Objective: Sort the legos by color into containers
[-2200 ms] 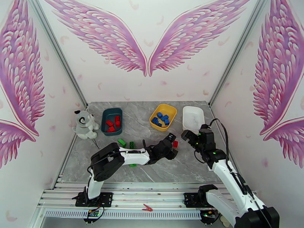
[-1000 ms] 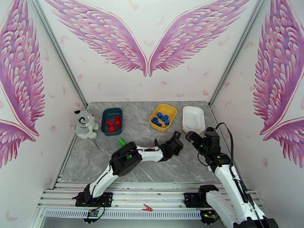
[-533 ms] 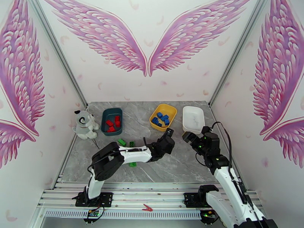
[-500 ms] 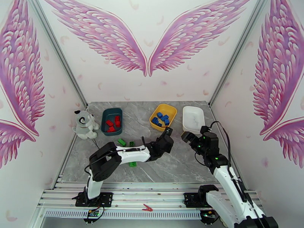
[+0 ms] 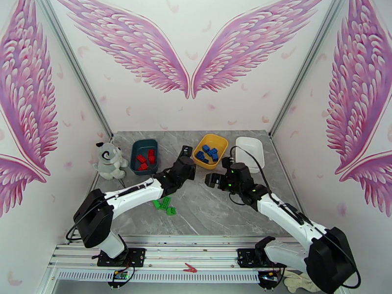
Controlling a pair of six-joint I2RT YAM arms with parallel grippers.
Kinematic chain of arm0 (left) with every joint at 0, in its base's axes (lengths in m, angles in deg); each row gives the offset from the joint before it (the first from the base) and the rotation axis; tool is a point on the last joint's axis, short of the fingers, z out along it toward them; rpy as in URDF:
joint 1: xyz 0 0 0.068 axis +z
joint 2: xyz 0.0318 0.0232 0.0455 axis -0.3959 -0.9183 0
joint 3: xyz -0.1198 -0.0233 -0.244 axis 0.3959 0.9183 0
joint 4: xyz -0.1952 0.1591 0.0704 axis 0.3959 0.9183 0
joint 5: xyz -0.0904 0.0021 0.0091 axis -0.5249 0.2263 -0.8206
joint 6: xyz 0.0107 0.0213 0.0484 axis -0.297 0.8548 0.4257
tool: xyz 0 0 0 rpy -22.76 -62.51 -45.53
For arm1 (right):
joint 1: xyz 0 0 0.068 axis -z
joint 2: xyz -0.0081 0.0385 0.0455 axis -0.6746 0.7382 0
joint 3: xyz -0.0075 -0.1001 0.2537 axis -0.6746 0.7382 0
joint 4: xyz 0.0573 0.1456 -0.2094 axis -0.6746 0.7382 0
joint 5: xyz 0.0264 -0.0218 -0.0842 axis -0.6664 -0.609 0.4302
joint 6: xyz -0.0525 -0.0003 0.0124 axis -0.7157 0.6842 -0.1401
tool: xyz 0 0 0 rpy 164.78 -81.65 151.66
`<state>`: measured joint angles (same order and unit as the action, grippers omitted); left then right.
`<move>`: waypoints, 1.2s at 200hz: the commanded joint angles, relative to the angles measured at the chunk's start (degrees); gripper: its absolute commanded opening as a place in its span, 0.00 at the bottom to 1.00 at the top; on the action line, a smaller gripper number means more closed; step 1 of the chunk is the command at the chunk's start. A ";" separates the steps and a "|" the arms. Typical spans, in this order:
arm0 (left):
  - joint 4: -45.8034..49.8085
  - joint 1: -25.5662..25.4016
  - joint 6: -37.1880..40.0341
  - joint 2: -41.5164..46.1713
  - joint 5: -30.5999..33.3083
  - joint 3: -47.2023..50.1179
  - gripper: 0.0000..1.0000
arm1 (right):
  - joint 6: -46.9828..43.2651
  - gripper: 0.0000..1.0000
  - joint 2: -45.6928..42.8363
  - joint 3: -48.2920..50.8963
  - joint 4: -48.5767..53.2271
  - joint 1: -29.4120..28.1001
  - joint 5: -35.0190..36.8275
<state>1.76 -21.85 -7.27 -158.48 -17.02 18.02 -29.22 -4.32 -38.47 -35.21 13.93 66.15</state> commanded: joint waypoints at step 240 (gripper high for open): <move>8.06 32.86 -0.34 6.76 -14.26 1.53 0.71 | -8.89 0.90 12.65 -10.85 4.38 -14.13 6.33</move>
<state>9.43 12.54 -6.64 -160.86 -30.60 16.43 -36.41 6.72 -46.45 -33.57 1.34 70.22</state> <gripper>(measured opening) 0.718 0.907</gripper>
